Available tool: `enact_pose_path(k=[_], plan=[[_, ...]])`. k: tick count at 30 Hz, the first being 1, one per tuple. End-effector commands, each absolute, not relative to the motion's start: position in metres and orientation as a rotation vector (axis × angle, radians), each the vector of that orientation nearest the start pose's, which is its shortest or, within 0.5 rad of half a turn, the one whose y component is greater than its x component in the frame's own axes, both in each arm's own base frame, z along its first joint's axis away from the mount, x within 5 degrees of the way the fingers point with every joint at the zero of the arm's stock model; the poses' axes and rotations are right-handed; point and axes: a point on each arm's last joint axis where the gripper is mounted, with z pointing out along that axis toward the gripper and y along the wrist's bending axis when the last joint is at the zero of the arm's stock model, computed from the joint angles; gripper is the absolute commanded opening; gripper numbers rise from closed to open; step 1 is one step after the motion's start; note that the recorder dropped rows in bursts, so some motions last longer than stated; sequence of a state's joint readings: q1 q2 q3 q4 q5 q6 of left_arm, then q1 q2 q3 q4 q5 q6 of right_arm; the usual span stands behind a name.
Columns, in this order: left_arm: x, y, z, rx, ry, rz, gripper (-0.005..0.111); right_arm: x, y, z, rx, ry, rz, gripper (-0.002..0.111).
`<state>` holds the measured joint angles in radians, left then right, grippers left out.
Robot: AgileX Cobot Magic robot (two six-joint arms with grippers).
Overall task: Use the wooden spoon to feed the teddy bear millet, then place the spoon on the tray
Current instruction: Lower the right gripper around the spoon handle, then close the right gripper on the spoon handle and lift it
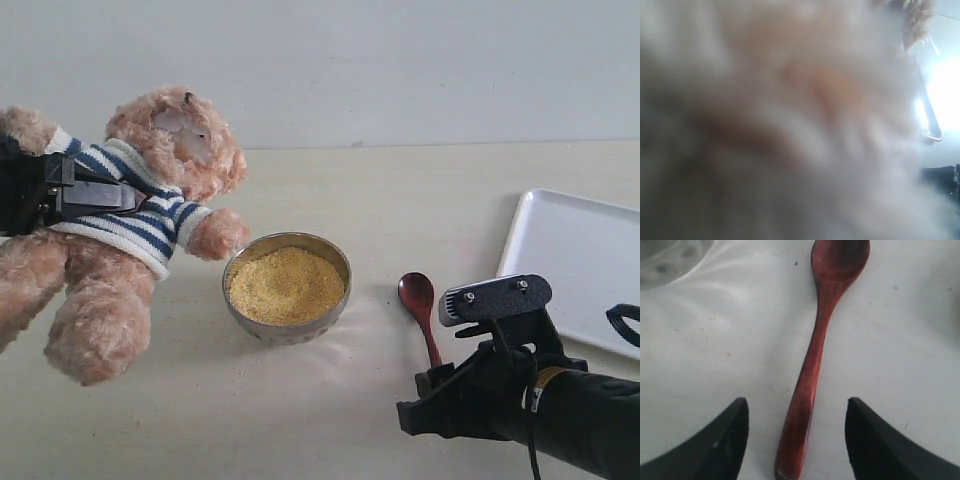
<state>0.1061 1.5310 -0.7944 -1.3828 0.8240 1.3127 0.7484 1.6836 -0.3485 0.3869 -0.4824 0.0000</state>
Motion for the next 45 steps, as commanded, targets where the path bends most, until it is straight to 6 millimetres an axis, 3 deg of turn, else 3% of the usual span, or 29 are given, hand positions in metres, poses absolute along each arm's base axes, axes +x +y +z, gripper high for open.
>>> enact_pose_path(k=[1,14,45], plan=[[0.2852,-0.037,0.2279,0.259,2.232,-0.921,0.005,0.1814,0.1482,0.1038,-0.406,2.343,0.321,0.057],[0.2851,-0.0371,0.2279,0.26,2.232,-0.923,0.005,0.1815,0.1482,0.104,-0.606,2.287,0.237,0.057],[0.2837,-0.0385,0.2284,0.277,2.23,-0.946,0.005,0.184,0.1485,0.1063,-0.524,2.272,0.263,0.057]])
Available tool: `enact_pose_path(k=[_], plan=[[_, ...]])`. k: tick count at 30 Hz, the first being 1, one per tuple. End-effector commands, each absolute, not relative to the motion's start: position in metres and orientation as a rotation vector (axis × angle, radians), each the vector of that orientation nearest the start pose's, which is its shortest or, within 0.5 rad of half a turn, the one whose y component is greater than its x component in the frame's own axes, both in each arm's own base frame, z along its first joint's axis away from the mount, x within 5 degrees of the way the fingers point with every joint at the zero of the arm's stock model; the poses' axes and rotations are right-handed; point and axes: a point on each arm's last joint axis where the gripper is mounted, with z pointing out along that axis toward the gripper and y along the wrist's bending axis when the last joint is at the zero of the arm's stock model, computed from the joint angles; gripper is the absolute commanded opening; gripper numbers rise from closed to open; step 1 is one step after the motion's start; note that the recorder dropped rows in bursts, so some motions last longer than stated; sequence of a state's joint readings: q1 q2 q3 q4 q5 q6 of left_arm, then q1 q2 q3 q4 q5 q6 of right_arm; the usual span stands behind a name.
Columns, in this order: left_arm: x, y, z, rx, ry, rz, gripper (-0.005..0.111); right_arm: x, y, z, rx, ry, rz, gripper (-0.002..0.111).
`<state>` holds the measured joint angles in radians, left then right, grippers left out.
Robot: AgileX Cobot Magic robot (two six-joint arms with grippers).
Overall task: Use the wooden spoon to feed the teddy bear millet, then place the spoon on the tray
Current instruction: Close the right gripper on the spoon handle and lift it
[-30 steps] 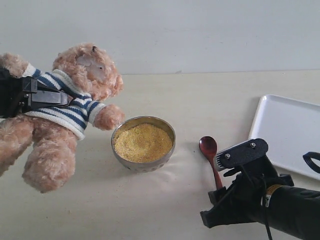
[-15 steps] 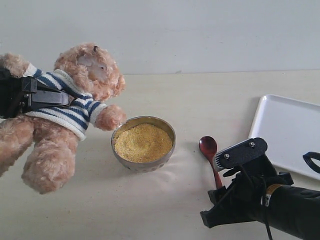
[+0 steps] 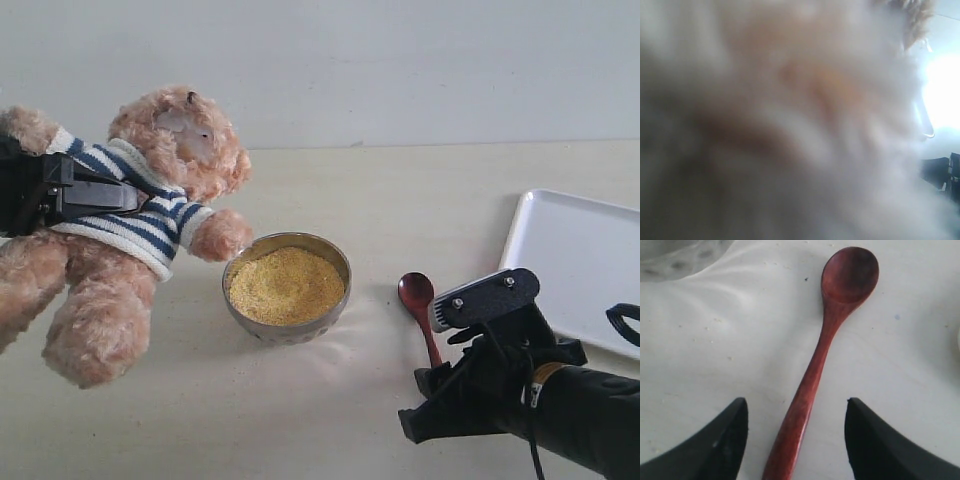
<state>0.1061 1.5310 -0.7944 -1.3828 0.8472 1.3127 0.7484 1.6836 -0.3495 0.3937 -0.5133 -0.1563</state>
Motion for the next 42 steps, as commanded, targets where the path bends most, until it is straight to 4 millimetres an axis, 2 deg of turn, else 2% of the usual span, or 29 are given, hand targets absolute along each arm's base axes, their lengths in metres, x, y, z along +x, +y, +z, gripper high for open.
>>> enact_pose_path(k=[1,4,6,11,17,21,22,24,25,26,29,32,33,34,35,36,38,42], plan=[[0.284,-0.039,0.228,0.277,2.23,-0.946,0.005,0.185,0.149,0.107,-0.5,2.274,0.268,0.057],[0.284,-0.039,0.228,0.276,2.23,-0.946,0.005,0.193,0.152,0.109,-0.434,2.334,0.274,0.057],[0.284,-0.039,0.228,0.276,2.23,-0.946,0.005,0.202,0.161,0.115,-0.441,2.378,0.304,0.057],[0.284,-0.038,0.228,0.281,2.232,-0.943,0.005,0.207,0.169,0.12,-0.431,2.394,0.33,0.057],[0.284,-0.038,0.228,0.279,2.233,-0.941,0.005,0.206,0.166,0.096,-0.442,2.491,0.255,0.057],[0.284,-0.038,0.228,0.274,2.231,-0.941,0.005,0.206,0.165,0.091,-0.446,2.503,0.243,0.057],[0.284,-0.038,0.228,0.274,2.231,-0.941,0.005,0.206,0.165,0.091,-0.445,2.501,0.242,0.054],[0.284,-0.038,0.228,0.274,2.231,-0.941,0.005,0.206,0.165,0.091,-0.444,2.504,0.243,0.033],[0.284,-0.038,0.228,0.274,2.231,-0.941,0.005,0.205,0.165,0.091,-0.445,2.508,0.243,0.02],[0.284,-0.038,0.228,0.274,2.231,-0.941,0.005,0.205,0.165,0.09,-0.442,2.515,0.245,-0.001],[0.284,-0.038,0.228,0.275,2.23,-0.943,0.005,0.205,0.165,0.094,-0.424,2.512,0.251,0.0],[0.284,-0.039,0.228,0.276,2.23,-0.945,0.005,0.209,0.165,0.13,-0.488,2.333,0.266,0.0],[0.284,-0.039,0.228,0.276,2.23,-0.945,0.005,0.212,0.16,0.148,-0.479,2.266,0.264,0.0],[0.284,-0.039,0.228,0.276,2.23,-0.945,0.005,0.214,0.155,0.157,-0.481,2.23,0.257,0.0],[0.284,-0.039,0.228,0.276,2.23,-0.945,0.005,0.217,0.146,0.172,-0.533,2.173,0.22,0.0],[0.284,-0.039,0.228,0.276,2.23,-0.945,0.005,0.219,0.142,0.178,-0.614,2.163,0.194,0.0],[0.284,-0.039,0.228,0.276,2.23,-0.945,0.005,0.218,0.143,0.198,-1.04,2.206,0.262,0.0],[0.284,-0.039,0.228,0.276,2.23,-0.945,0.005,0.24,0.153,0.235,-1.035,2.108,0.247,0.0]])
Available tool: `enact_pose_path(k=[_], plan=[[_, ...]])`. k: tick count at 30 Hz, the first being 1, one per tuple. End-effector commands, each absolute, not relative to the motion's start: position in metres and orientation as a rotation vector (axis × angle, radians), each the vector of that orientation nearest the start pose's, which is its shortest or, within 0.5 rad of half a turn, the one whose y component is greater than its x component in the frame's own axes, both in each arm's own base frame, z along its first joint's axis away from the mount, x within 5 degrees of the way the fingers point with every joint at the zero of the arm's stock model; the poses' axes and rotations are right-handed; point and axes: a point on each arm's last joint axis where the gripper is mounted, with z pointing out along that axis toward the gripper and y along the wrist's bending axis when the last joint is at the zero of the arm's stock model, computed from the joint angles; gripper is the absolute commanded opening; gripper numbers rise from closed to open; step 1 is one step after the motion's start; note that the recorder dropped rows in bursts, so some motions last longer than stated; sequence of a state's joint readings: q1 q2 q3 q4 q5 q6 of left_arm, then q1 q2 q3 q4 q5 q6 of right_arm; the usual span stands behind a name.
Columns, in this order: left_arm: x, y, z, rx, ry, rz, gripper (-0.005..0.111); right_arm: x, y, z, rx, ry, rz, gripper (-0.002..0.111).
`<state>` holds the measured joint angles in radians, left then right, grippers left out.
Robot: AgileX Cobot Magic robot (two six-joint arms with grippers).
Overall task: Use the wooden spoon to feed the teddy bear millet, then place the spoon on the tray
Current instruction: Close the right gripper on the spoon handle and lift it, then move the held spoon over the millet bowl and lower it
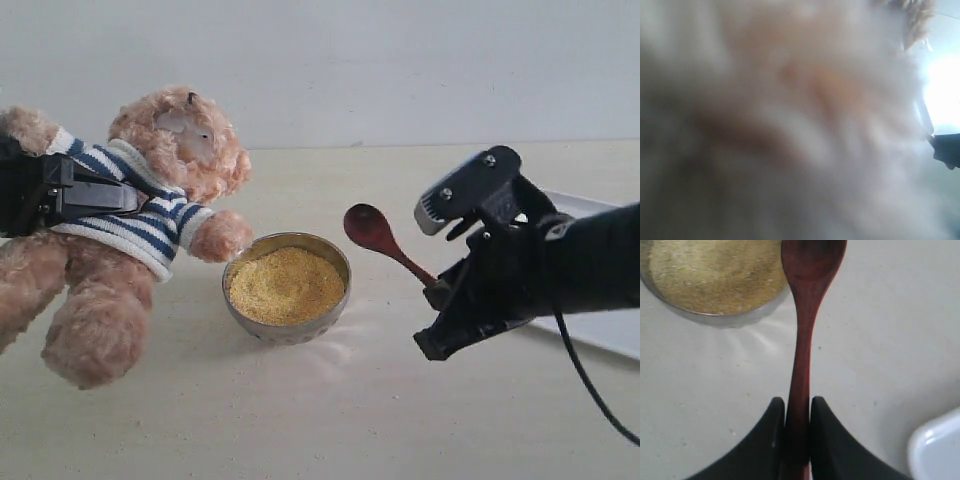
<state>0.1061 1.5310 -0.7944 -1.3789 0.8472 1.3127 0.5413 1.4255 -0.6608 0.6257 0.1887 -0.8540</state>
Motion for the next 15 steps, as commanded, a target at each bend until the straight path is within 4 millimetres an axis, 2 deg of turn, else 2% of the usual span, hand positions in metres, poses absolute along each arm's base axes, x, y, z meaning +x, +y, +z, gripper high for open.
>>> enact_pose_path(k=[1,4,5,6,9,11,15], plan=[[0.284,-0.038,0.228,0.254,2.236,-0.938,0.005,0.254,0.159,0.257,-1.033,2.044,0.208,0.0],[0.287,-0.034,0.226,0.186,2.254,-0.896,0.005,0.274,0.165,0.269,-1.163,2.057,0.075,0.0],[0.289,-0.032,0.226,0.157,2.26,-0.873,0.005,0.283,0.164,0.27,-1.234,2.092,-0.019,0.0],[0.29,-0.03,0.225,0.115,2.268,-0.846,0.005,0.298,0.159,0.268,-1.344,2.159,-0.273,0.0],[0.291,-0.029,0.224,0.108,2.268,-0.834,0.005,0.315,0.162,0.272,-1.328,2.196,-0.494,0.0],[0.291,-0.028,0.225,0.1,2.263,-0.832,0.005,0.314,0.173,0.273,-1.397,2.155,-0.537,0.0],[0.296,-0.023,0.224,0.034,2.253,-0.766,0.005,0.296,0.208,0.274,-1.606,1.975,-0.57,0.0]])
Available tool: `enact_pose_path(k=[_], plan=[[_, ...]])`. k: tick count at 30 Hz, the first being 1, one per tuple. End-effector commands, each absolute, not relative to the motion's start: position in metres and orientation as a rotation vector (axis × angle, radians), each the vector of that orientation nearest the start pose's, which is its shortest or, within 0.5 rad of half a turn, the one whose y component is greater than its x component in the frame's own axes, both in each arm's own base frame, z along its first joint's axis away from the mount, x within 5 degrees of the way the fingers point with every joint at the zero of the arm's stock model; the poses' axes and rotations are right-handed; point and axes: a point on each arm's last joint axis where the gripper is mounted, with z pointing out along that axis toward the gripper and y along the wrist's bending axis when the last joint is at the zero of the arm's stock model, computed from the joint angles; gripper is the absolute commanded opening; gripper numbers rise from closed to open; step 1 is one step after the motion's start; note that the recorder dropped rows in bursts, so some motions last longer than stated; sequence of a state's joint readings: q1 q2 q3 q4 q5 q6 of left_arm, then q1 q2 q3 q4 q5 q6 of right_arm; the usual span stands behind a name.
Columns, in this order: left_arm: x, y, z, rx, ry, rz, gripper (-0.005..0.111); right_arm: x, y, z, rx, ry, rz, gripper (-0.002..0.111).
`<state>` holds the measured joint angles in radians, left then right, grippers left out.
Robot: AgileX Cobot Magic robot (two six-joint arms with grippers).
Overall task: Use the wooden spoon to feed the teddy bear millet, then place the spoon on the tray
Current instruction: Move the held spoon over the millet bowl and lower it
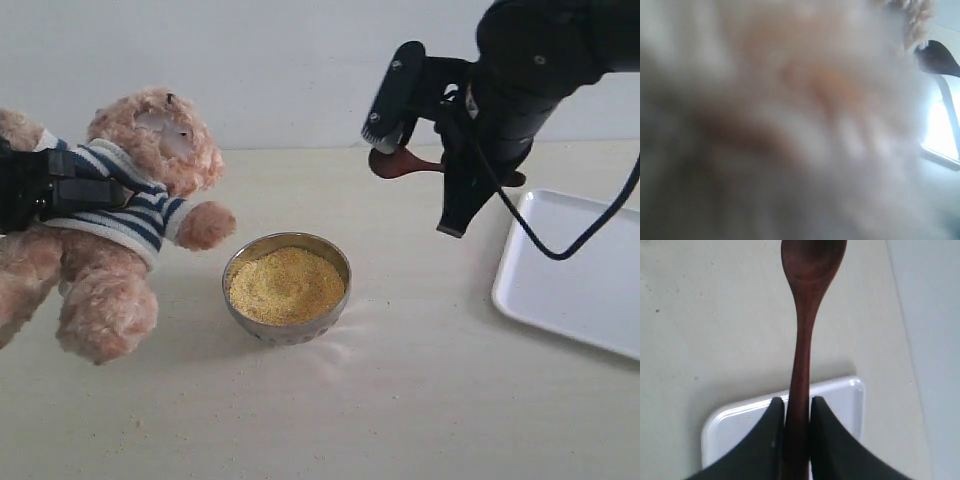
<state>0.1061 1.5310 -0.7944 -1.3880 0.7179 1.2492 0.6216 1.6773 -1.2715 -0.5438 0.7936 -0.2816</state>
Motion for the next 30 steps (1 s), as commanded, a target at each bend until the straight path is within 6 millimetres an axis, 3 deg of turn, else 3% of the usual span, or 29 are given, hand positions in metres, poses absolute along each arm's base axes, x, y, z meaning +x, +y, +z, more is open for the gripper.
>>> enact_pose_path(k=[1,6,10,30], plan=[[0.296,-0.022,0.224,0.026,2.254,-0.75,0.005,0.292,0.215,0.274,-1.636,1.939,-0.581,0.0],[0.297,-0.02,0.223,0.013,2.255,-0.725,0.005,0.271,0.253,0.256,-1.788,1.823,-0.614,0.0],[0.297,-0.02,0.223,0.024,2.258,-0.718,0.005,0.265,0.266,0.238,-1.825,1.831,-0.673,0.0],[0.297,-0.019,0.222,0.025,2.262,-0.702,0.005,0.266,0.276,0.205,-1.911,1.86,-0.698,0.0]])
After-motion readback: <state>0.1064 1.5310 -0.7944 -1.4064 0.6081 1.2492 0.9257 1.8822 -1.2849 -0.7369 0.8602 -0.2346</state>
